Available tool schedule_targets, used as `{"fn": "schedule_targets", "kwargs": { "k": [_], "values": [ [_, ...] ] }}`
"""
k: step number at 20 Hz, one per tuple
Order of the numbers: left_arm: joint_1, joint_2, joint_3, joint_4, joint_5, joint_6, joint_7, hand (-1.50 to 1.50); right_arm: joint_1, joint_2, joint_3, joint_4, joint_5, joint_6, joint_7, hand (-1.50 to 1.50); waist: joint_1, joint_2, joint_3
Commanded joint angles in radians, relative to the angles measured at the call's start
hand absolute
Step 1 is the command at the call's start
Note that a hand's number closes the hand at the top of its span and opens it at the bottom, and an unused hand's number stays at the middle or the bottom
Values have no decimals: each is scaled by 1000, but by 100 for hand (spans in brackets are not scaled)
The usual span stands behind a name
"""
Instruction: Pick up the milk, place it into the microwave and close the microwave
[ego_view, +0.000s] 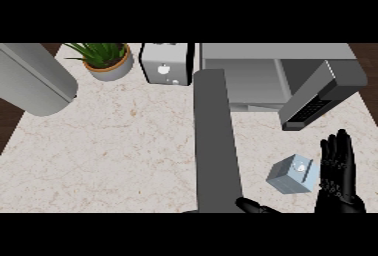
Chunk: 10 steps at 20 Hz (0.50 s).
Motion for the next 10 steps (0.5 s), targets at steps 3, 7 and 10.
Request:
{"fn": "schedule_targets", "kwargs": {
  "k": [3, 7, 10],
  "values": [
    [86, -9, 63, -4, 48, -88, -37, -150, 31, -4, -100, 175, -143, -34, -174, -150, 4, 1, 0],
    [60, -9, 64, -49, 54, -60, 38, -150, 112, -45, -174, 199, -278, 4, -320, -150, -2, 1, 0],
    [-18, 10, 94, 88, 34, -90, -29, -150, 51, -9, -231, 349, -338, 10, -400, -150, -4, 3, 0]
  ]
}}
